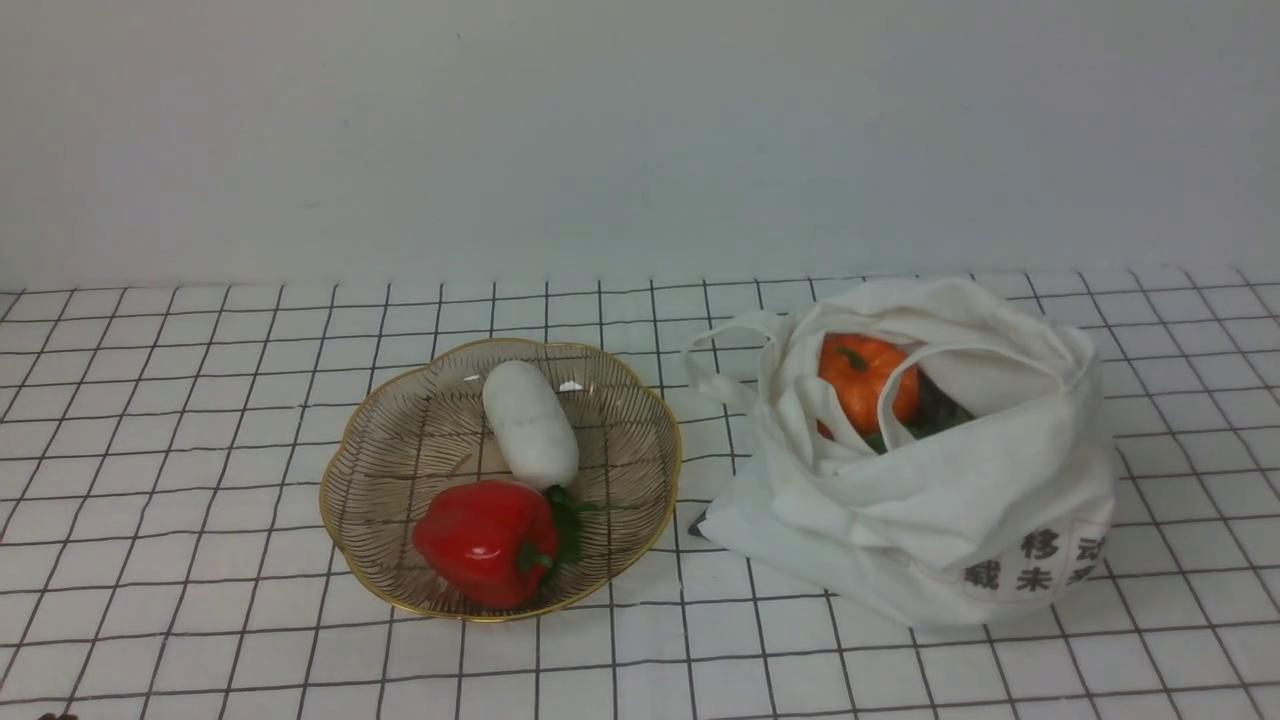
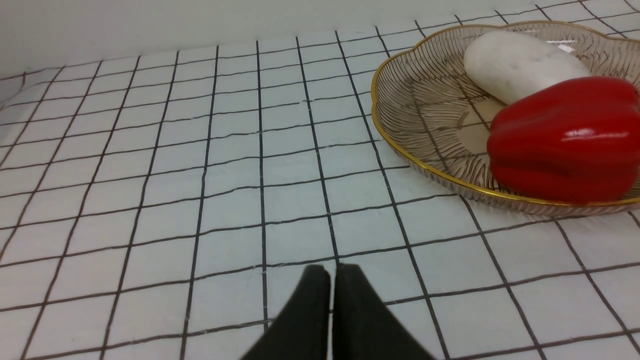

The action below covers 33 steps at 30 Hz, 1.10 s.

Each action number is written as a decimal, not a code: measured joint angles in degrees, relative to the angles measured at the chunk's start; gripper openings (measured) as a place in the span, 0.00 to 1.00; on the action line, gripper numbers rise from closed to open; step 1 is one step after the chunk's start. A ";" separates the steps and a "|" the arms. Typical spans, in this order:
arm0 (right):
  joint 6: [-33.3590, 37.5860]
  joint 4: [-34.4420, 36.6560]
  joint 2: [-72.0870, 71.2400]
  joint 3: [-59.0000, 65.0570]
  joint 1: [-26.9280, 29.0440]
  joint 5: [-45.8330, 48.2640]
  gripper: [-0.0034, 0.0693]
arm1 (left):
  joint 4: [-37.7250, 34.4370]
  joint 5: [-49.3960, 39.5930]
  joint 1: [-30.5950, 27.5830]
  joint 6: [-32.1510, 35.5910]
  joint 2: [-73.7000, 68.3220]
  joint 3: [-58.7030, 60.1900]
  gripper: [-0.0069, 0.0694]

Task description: Take vegetables from bag on white checkered tablecloth place on plate.

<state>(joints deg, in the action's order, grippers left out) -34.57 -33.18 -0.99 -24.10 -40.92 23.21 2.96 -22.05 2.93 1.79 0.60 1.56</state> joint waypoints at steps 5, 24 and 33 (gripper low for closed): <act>2.43 2.34 0.00 0.70 0.00 -7.91 0.03 | 0.00 0.00 0.00 0.00 0.00 0.00 0.08; 37.74 31.25 0.00 8.31 2.37 -16.61 0.03 | 0.00 0.00 0.00 0.00 0.00 0.00 0.08; 36.53 30.22 0.05 24.42 27.79 -8.66 0.03 | 0.00 0.00 0.00 0.00 0.00 0.00 0.08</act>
<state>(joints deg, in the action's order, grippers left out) 1.96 -2.96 -0.94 0.33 -13.13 14.55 2.96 -22.05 2.93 1.79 0.60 1.56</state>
